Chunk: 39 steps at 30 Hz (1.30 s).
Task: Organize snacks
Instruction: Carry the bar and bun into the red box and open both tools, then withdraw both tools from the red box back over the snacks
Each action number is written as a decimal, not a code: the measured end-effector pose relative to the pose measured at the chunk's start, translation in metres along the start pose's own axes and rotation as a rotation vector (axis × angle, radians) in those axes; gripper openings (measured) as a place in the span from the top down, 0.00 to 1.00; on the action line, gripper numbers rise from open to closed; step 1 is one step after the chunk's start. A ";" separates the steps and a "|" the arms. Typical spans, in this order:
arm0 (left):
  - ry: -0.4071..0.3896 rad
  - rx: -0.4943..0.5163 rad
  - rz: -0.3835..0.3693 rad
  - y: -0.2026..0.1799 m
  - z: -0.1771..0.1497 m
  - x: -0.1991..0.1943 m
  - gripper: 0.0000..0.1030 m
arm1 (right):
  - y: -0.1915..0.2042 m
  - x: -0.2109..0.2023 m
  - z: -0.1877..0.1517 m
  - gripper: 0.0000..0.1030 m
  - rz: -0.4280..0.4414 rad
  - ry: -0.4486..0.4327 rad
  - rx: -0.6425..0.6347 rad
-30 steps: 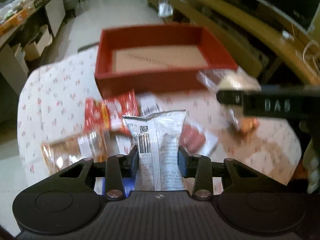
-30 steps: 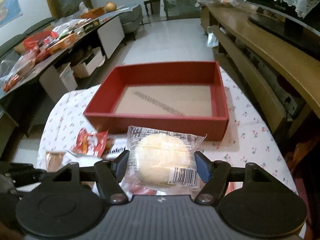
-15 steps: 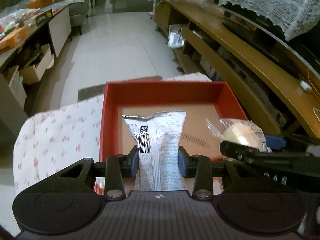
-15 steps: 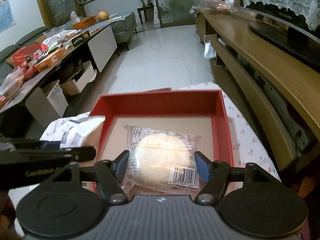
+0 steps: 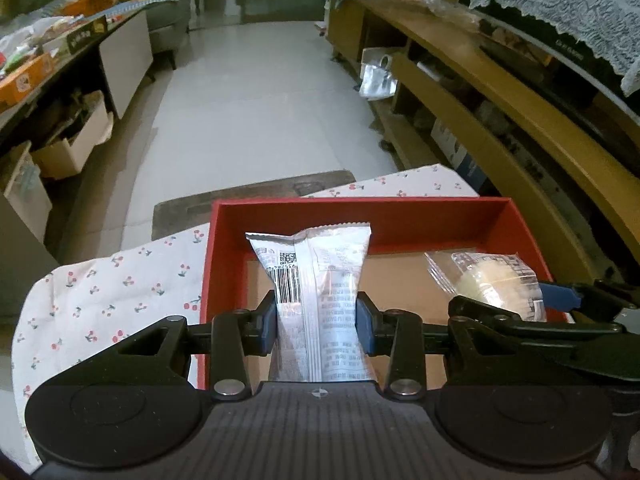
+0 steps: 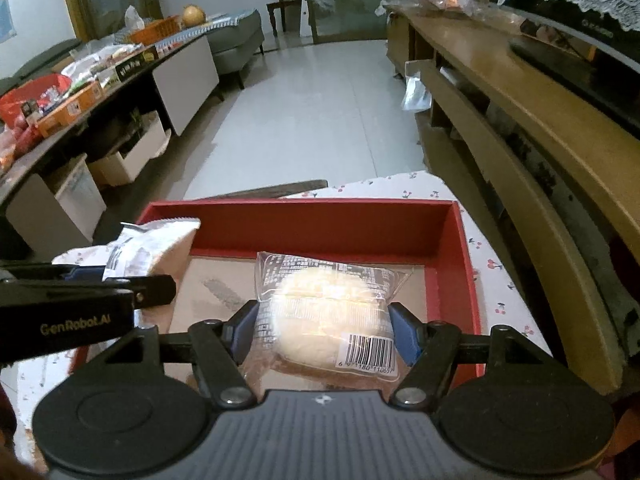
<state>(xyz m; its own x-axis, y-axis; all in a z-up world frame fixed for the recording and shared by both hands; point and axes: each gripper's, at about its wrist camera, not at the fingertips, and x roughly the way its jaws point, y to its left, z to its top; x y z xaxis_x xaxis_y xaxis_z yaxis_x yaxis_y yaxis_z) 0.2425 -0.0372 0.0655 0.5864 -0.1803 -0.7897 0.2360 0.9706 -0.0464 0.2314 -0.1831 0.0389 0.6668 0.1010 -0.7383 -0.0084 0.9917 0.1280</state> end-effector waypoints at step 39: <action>-0.022 -0.071 -0.020 0.017 -0.011 -0.031 0.30 | 0.019 -0.036 -0.004 0.17 0.018 -0.054 -0.020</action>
<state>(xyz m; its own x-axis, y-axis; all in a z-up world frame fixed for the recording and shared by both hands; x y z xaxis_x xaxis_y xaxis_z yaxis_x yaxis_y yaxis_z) 0.2196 -0.0138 0.0823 0.5991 -0.2023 -0.7747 0.1926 0.9756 -0.1058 0.2042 -0.1677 0.0649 0.7060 0.1145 -0.6989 -0.0354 0.9913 0.1267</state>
